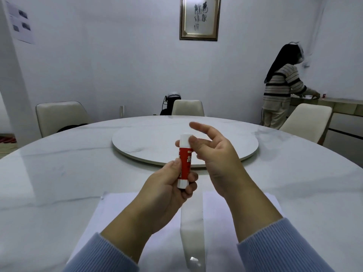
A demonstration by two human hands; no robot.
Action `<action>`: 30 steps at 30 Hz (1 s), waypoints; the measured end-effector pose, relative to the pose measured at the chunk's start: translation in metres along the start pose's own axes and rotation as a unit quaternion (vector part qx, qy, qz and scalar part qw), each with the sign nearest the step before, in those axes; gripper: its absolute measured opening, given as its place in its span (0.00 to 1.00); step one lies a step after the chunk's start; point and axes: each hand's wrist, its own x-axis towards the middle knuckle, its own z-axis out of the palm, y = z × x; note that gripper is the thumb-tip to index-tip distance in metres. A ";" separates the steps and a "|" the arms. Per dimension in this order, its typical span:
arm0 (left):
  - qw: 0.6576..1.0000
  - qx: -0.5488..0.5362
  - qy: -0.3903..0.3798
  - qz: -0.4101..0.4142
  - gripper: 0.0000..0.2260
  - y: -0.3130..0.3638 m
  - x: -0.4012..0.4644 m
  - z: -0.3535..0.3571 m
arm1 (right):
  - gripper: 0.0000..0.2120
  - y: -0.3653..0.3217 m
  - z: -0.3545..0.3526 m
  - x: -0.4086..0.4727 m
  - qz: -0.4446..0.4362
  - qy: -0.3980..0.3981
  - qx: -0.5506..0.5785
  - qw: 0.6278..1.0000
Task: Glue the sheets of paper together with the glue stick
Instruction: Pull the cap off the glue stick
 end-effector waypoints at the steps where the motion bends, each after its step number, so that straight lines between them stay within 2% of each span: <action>1: 1.000 -0.005 0.002 0.002 0.13 0.000 0.000 -0.001 | 0.09 0.001 0.000 0.000 0.007 -0.003 -0.007 1.000; 8: 1.000 -0.005 0.006 -0.001 0.12 -0.004 0.003 -0.002 | 0.09 0.001 -0.003 0.001 0.023 0.051 -0.039 0.998; 11: 1.000 -0.014 -0.002 0.004 0.13 -0.003 0.004 -0.004 | 0.08 -0.008 0.000 0.007 0.016 0.071 0.013 0.997; 14: 1.000 -0.030 0.001 0.005 0.13 0.000 0.004 -0.007 | 0.05 -0.028 -0.005 0.023 -0.028 0.143 0.155 0.977; 15: 0.999 -0.047 0.008 0.013 0.13 0.002 0.004 -0.008 | 0.06 -0.034 -0.009 0.030 -0.044 0.160 0.163 0.973; 17: 0.996 -0.078 0.029 0.037 0.13 0.006 0.005 -0.010 | 0.06 -0.035 -0.015 0.040 -0.046 0.169 0.090 0.980; 19: 0.994 -0.085 0.047 0.052 0.14 0.009 0.005 -0.012 | 0.08 -0.017 -0.016 0.048 -0.002 0.143 -0.049 0.988; 21: 0.994 -0.082 0.048 0.058 0.15 0.009 0.006 -0.012 | 0.09 0.012 -0.014 0.051 0.059 0.097 -0.204 0.972; 23: 0.993 -0.087 0.047 0.064 0.17 0.008 0.006 -0.012 | 0.10 0.043 -0.014 0.051 0.105 0.073 -0.309 0.942; 27: 0.990 -0.103 0.049 0.078 0.16 0.007 0.008 -0.015 | 0.07 0.084 -0.019 0.047 0.148 0.081 -0.384 0.908; 30: 0.992 -0.067 0.070 0.079 0.14 0.008 0.007 -0.015 | 0.11 0.096 -0.026 0.045 0.142 0.079 -0.429 0.889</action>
